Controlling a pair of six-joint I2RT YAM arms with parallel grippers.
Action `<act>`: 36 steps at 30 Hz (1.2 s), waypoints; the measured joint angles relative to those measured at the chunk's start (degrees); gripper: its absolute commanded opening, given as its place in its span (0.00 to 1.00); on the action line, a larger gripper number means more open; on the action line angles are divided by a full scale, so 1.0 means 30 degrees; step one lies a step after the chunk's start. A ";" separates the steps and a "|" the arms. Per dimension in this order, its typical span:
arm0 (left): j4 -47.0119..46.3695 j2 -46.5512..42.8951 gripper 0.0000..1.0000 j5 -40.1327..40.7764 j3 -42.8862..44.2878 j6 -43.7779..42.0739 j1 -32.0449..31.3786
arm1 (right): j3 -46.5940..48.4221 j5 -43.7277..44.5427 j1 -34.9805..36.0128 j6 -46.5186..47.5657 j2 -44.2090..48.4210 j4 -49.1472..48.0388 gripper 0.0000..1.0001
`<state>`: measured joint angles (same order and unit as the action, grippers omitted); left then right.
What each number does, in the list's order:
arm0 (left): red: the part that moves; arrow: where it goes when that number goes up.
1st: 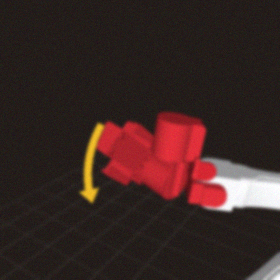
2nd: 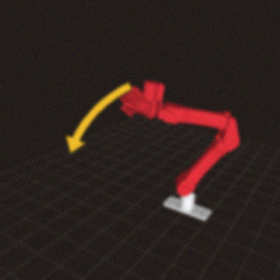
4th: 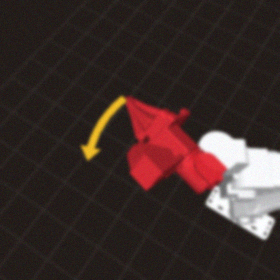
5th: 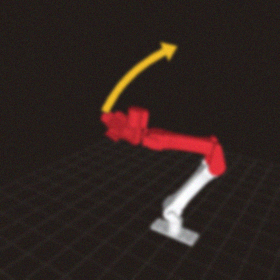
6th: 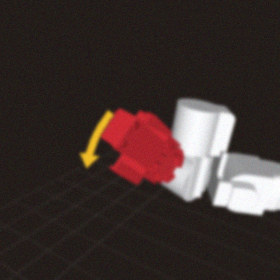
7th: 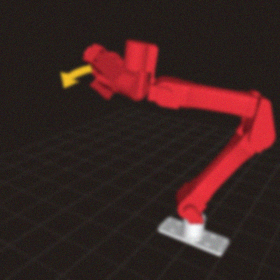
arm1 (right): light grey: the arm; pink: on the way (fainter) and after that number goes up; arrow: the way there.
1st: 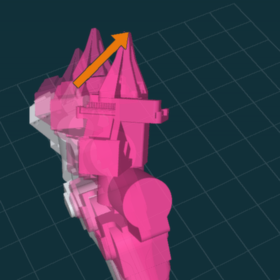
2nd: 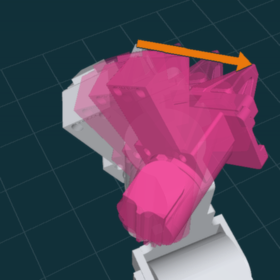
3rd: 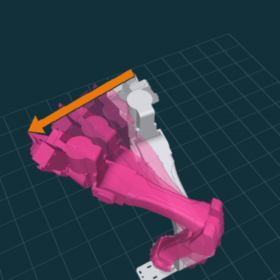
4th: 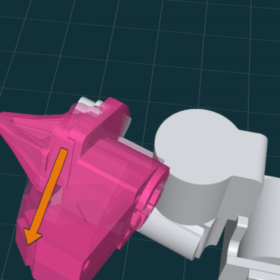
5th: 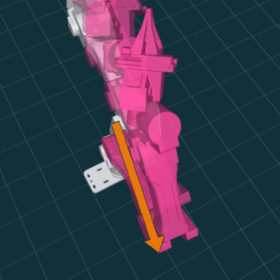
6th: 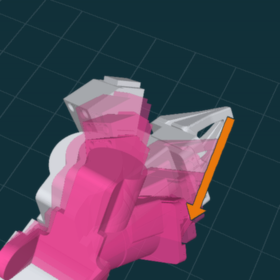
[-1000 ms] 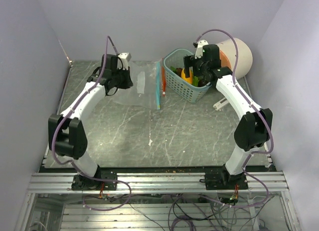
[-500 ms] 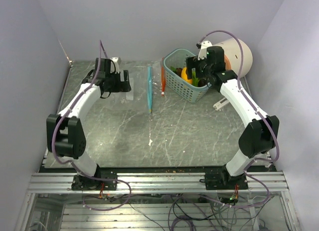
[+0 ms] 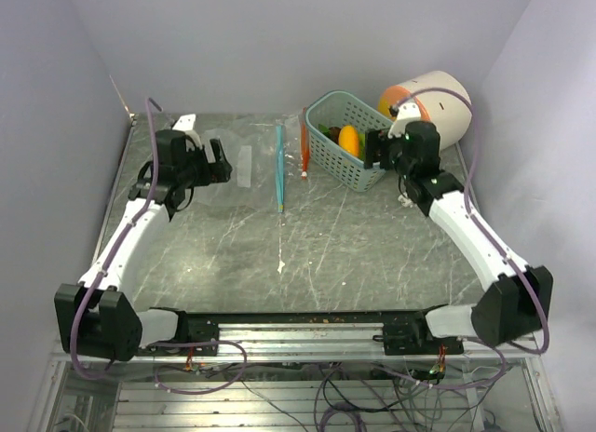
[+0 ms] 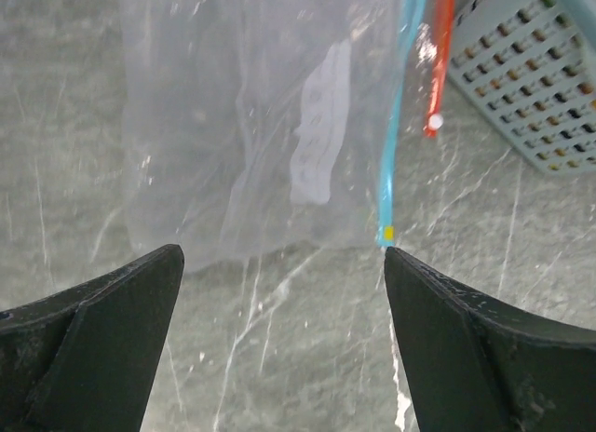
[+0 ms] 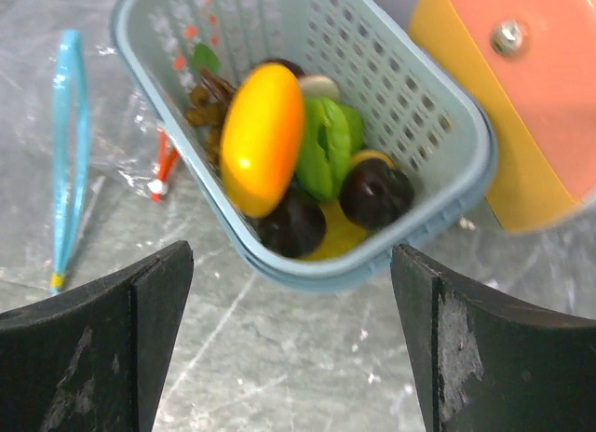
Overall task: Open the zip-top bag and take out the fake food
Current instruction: Reset both arms
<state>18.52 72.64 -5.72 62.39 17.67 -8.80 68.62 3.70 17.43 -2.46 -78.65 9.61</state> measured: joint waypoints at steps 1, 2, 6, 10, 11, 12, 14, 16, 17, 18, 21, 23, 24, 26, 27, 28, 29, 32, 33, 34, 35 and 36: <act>-0.0022 -0.0306 0.99 0.0153 -0.0583 0.0102 0.0029 | -0.0692 0.0452 -0.0007 -0.0080 0.0525 -0.0131 0.86; -0.0051 -0.0576 0.98 0.0299 -0.1078 0.0204 0.0051 | -0.1654 0.1100 -0.0007 -0.0197 0.1202 -0.0568 0.86; -0.0109 -0.1887 0.95 0.1282 -0.2951 0.0648 0.0211 | -0.5085 0.3818 -0.0007 -0.0816 0.3548 -0.1807 0.87; -0.0248 -0.2769 0.94 0.2382 -0.3767 0.1013 0.0291 | -0.7468 0.6856 -0.0015 -0.2186 0.4568 -0.2353 0.90; -0.0299 -0.2790 0.94 0.2528 -0.3789 0.1056 0.0291 | -0.7970 0.7526 -0.0022 -0.2594 0.4641 -0.2346 0.91; -0.0379 -0.2790 0.93 0.2637 -0.3803 0.1115 0.0291 | -0.8357 0.8007 -0.0022 -0.2929 0.4641 -0.2295 0.91; -0.0466 -0.2761 0.93 0.2703 -0.3818 0.1144 0.0299 | -0.8939 0.8663 -0.0029 -0.3643 0.4517 -0.1960 0.91; -0.0554 -0.2732 0.93 0.2696 -0.3818 0.1239 0.0291 | -0.9034 0.8808 -0.0029 -0.4116 0.4277 -0.1559 0.92; -0.0568 -0.2725 0.92 0.2696 -0.3818 0.1275 0.0291 | -0.9034 0.8816 -0.0022 -0.4313 0.4131 -0.1523 0.92; -0.0583 -0.2725 0.92 0.2696 -0.3825 0.1290 0.0291 | -0.9027 0.8852 -0.0022 -0.4524 0.3942 -0.1479 0.93; -0.0612 -0.2725 0.92 0.2703 -0.3869 0.1355 0.0291 | -0.8714 0.9107 -0.0022 -0.5136 0.2885 -0.0794 0.93; -0.0605 -0.2725 0.91 0.2725 -0.3891 0.1406 0.0299 | -0.8189 0.9296 -0.0022 -0.5464 0.1727 -0.0058 0.93; -0.0605 -0.2725 0.91 0.2761 -0.3891 0.1413 0.0299 | -0.7890 0.9355 -0.0022 -0.5537 0.1195 0.0357 0.93; -0.0597 -0.2725 0.91 0.2841 -0.3891 0.1421 0.0299 | -0.7227 0.9333 -0.0022 -0.5603 0.0080 0.1071 0.93; -0.0590 -0.2725 0.91 0.2871 -0.3891 0.1421 0.0299 | -0.6980 0.9260 -0.0022 -0.5610 -0.0372 0.1370 0.93; -0.0590 -0.2725 0.91 0.2900 -0.3891 0.1421 0.0299 | -0.6834 0.9165 -0.0022 -0.5610 -0.0663 0.1603 0.93; -0.0590 -0.2725 0.91 0.2929 -0.3891 0.1421 0.0299 | -0.6768 0.9020 -0.0022 -0.5617 -0.0845 0.1792 0.93; -0.0583 -0.2725 0.90 0.3038 -0.3891 0.1421 0.0299 | -0.6710 0.8524 -0.0022 -0.5654 -0.0940 0.2113 0.94; -0.0583 -0.2725 0.91 0.3053 -0.3891 0.1421 0.0299 | -0.6659 0.8371 -0.0022 -0.5668 -0.0940 0.2142 0.94; -0.0576 -0.2718 0.90 0.3067 -0.3891 0.1413 0.0299 | -0.6601 0.8211 -0.0022 -0.5676 -0.0940 0.2142 0.94; -0.0576 -0.2718 0.90 0.3096 -0.3891 0.1421 0.0299 | -0.6564 0.8065 -0.0022 -0.5683 -0.0940 0.2120 0.93; -0.0568 -0.2718 0.90 0.3133 -0.3891 0.1413 0.0299 | -0.6543 0.7985 -0.0022 -0.5683 -0.0940 0.2120 0.93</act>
<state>16.82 64.49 3.68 50.72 21.91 -7.90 48.99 27.66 17.37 -19.51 -81.47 15.97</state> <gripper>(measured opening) 0.906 0.935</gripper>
